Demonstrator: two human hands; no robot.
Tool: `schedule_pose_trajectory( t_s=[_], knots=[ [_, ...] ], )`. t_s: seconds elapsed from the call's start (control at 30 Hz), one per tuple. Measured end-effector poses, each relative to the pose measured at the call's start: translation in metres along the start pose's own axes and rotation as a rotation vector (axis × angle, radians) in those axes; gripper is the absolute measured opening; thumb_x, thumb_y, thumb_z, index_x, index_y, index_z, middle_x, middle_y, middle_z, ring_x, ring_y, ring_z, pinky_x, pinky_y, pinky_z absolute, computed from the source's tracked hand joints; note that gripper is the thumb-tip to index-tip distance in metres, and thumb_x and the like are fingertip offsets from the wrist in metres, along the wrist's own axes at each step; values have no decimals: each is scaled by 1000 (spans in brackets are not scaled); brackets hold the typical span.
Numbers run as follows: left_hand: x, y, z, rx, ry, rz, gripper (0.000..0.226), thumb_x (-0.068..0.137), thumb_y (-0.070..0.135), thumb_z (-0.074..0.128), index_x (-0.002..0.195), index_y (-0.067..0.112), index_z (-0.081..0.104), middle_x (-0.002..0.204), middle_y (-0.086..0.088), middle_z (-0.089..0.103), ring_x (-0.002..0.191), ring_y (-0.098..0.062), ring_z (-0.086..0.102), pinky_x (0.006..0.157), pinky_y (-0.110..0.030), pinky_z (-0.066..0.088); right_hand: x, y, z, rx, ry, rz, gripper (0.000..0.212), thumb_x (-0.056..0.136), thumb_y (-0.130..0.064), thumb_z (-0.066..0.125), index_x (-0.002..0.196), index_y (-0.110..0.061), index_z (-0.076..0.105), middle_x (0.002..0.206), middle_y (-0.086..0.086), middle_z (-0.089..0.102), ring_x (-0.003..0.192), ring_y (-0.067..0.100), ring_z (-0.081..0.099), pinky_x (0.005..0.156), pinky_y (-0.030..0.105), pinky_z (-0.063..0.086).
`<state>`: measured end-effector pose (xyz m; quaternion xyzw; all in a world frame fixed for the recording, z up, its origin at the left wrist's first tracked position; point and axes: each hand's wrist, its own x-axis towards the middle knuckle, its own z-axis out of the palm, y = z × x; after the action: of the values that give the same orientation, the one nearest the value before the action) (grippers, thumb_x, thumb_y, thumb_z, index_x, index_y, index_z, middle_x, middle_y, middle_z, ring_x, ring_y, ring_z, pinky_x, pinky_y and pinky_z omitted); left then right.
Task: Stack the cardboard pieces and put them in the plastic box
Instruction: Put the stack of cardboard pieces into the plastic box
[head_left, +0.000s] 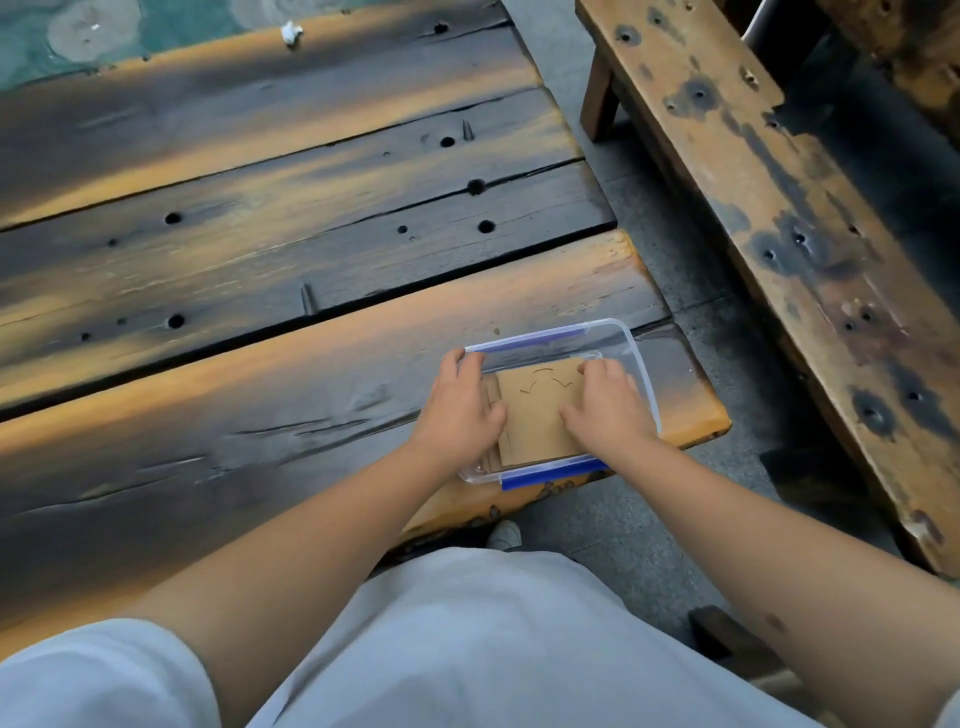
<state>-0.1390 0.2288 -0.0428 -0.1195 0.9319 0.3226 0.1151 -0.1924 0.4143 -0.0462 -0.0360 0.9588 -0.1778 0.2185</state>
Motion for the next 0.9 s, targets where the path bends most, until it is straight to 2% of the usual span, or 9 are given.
schedule_pose_trajectory(
  t_s=[0.1,0.17,0.27,0.37,0.43,0.53,0.9],
  knots=[
    [-15,-18,-24,175,88,-30,67,85,45,56,142,23,30,156,-6,24,138,-29,32,103,-45,39,-10,-17,-1,-95,52,-199,59,84,-45,63,133,-18,43,140,3,43,129,25,38,104,42,38],
    [-25,-31,-41,240,99,-97,69,83,52,51,143,25,29,157,-7,22,138,-31,31,101,-48,40,-15,-32,0,-159,57,-294,65,84,-53,59,137,-19,42,148,4,38,136,26,32,112,44,30],
    [-44,-51,-61,365,100,-162,79,81,65,41,147,29,20,161,-8,13,144,-32,18,104,-53,35,-21,-54,3,-239,30,-369,79,81,-67,46,146,-25,31,160,5,21,146,27,17,117,49,19],
    [-65,-69,-75,461,95,-189,88,75,77,26,150,36,6,163,-5,-3,148,-33,2,108,-64,24,-28,-76,10,-343,-8,-420,97,73,-82,36,152,-32,11,164,2,-1,149,29,1,117,55,13],
    [-77,-78,-84,483,102,-196,91,72,81,20,150,38,1,163,-4,-10,148,-33,-4,107,-68,21,-33,-89,15,-395,-29,-443,107,65,-90,29,152,-35,0,163,1,-11,148,32,-7,115,58,10],
    [-89,-86,-95,507,109,-192,93,70,82,16,150,40,-5,162,-4,-15,148,-34,-8,107,-69,18,-39,-103,25,-431,-32,-458,114,59,-96,25,151,-37,-7,162,0,-20,147,32,-14,114,60,8],
    [-97,-109,-131,504,74,-62,97,67,86,16,150,40,-2,162,-4,-13,148,-31,-7,107,-70,17,-69,-140,34,-423,-1,-361,114,60,-96,25,152,-36,-5,161,1,-21,147,32,-15,115,61,11]
  ],
)
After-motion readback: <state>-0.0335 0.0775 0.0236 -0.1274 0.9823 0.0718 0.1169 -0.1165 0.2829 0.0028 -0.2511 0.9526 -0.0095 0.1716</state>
